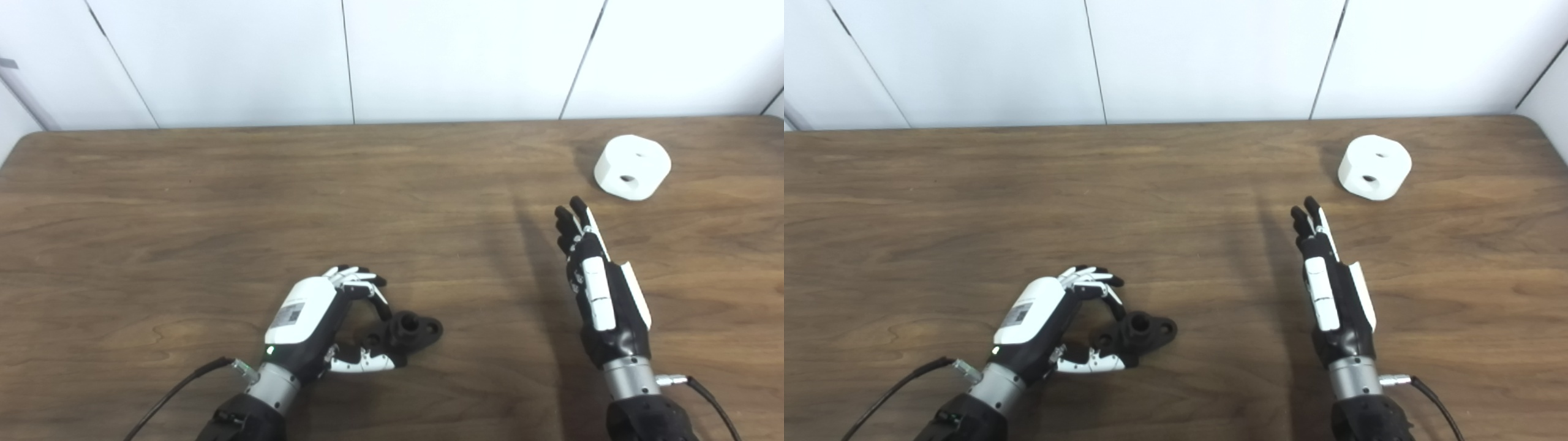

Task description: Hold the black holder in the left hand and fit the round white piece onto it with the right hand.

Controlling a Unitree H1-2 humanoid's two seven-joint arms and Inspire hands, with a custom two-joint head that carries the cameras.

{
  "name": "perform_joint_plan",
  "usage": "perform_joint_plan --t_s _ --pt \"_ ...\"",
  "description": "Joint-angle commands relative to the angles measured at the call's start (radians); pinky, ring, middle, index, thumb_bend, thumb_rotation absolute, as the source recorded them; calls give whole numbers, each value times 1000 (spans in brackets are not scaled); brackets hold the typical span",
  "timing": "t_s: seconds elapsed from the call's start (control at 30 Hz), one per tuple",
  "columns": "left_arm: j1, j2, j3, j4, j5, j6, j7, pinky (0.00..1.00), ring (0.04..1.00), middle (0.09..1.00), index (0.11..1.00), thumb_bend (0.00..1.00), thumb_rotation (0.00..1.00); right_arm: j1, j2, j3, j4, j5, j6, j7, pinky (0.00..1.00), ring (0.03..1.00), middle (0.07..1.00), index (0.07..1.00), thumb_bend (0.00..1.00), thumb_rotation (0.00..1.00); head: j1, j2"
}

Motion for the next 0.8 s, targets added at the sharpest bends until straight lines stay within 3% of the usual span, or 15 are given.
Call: perform_joint_plan --t_s 0.0,0.33,0.5,0.77 --pt "35 -10 -21 -18 15 -13 -15 926 883 797 488 517 49 234 34 9 -90 14 -20 1 1000 982 955 997 531 972 -4 1" --pt "50 -17 -9 -9 21 -19 -23 934 881 799 488 516 49 230 17 -31 -128 20 -5 3 1000 1000 968 993 554 981 -59 -16" --pt "56 -15 -8 2 20 -24 -18 927 879 800 488 517 49 209 8 -71 -164 24 5 -1 1000 999 964 997 506 991 -80 -24" --pt "63 -11 -4 24 22 -52 -15 917 881 798 488 518 47 134 -11 -160 -252 -4 112 -15 1000 957 959 996 483 992 -128 -45"
